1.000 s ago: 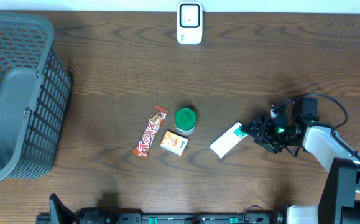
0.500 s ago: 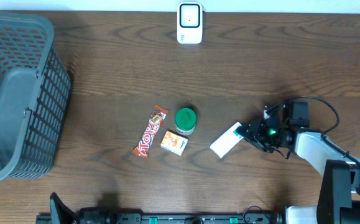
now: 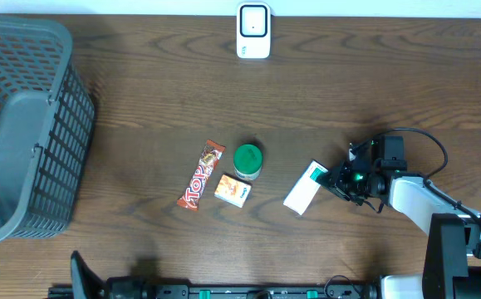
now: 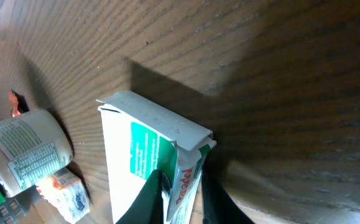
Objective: Scan the item barcode
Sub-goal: 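Lower the right gripper onto the Panadol box and grasp it, then slide the Panadol box left with the right gripper, rotating it flat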
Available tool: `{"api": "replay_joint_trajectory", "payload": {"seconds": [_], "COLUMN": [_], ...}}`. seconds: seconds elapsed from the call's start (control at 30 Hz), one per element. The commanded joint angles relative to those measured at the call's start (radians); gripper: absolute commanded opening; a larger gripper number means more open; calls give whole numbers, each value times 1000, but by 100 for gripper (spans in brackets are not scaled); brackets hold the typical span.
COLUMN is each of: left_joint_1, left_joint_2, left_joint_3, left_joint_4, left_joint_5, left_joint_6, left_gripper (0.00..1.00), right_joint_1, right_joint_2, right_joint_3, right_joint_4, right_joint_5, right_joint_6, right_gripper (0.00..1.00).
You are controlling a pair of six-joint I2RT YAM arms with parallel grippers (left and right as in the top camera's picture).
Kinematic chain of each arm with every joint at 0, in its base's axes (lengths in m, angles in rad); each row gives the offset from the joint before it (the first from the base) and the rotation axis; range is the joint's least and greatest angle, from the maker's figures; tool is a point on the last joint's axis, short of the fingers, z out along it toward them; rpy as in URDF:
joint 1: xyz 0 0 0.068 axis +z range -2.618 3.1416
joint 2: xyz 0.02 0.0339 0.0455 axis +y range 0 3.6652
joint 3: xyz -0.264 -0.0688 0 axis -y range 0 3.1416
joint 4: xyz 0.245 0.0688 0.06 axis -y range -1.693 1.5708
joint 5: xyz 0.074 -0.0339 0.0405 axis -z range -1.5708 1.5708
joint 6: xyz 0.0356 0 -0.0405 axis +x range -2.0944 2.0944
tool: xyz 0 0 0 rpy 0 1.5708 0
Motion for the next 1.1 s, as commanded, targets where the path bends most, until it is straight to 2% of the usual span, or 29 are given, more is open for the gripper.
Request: {"api": "replay_joint_trajectory", "payload": {"seconds": [0.0,0.2,0.4,0.57,0.73,0.87,1.07], "left_joint_1": [-5,-5,-5,-5,-5,-5,-5], "left_joint_2": [-2,-2,-2,-2,-2,-2,-2], "left_joint_3": [0,0,0,0,0,0,0], "left_joint_4": [-37,-163,-206,-272,-365,-486,-798], "left_joint_5": [-6,-5,-5,-5,-6,-6,-6], "left_joint_6": [-6,-6,-6,-6,-6,-6,-6], "left_gripper": [96,96,96,96,97,96,96], "right_joint_1": [11,12,11,11,12,13,13], "right_joint_2": [30,30,23,-34,-156,-252,-331], "right_joint_3": [-27,-27,-14,19,81,129,145], "right_joint_4": [-12,-20,-42,-138,-334,-488,-570], "right_joint_5": [42,28,-14,14,206,347,369], "right_joint_6": [-8,-8,-11,-23,-2,40,56], "right_gripper": [10,6,1,1,1,2,2]}}
